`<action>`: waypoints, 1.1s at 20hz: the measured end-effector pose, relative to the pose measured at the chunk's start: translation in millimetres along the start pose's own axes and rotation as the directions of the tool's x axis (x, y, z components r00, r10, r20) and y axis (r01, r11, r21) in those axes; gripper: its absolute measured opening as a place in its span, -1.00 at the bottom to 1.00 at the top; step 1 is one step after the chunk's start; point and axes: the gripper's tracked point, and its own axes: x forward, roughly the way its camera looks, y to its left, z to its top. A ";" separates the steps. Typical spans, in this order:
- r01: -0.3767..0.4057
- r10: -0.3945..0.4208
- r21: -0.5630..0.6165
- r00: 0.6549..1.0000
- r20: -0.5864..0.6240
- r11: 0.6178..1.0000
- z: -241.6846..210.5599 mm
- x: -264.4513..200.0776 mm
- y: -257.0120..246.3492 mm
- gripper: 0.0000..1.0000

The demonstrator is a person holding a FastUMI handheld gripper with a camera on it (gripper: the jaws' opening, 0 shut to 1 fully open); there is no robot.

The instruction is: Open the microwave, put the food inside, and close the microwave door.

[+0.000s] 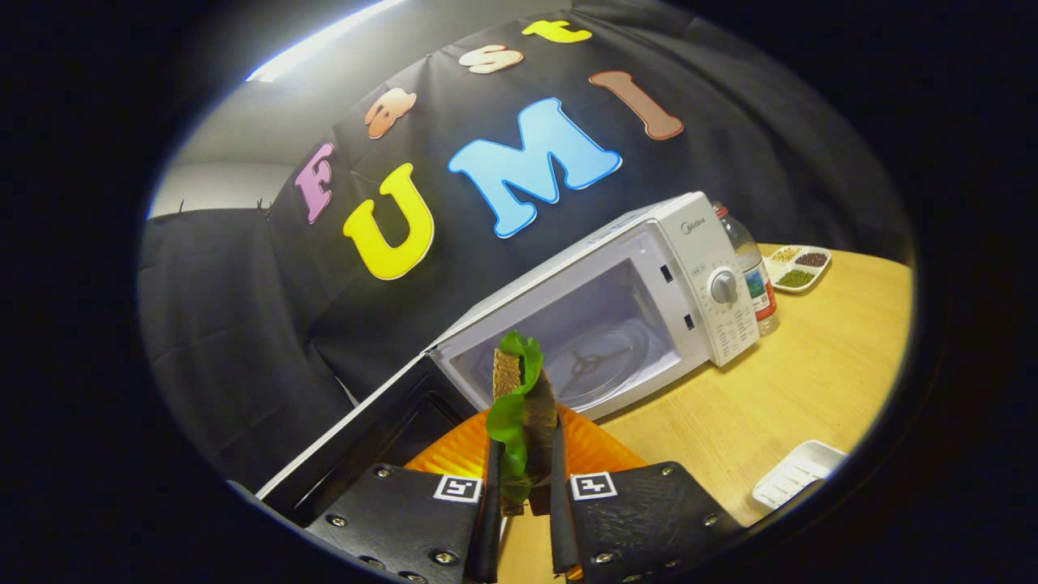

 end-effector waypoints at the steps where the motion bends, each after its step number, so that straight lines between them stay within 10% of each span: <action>1: 0.002 -0.002 0.047 1.000 0.000 0.999 -0.1 10.4 -1.2 -0.49; 22: 0.099 -0.109 0.188 0.993 0.041 0.977 3.2 223.7 -43.0 -0.50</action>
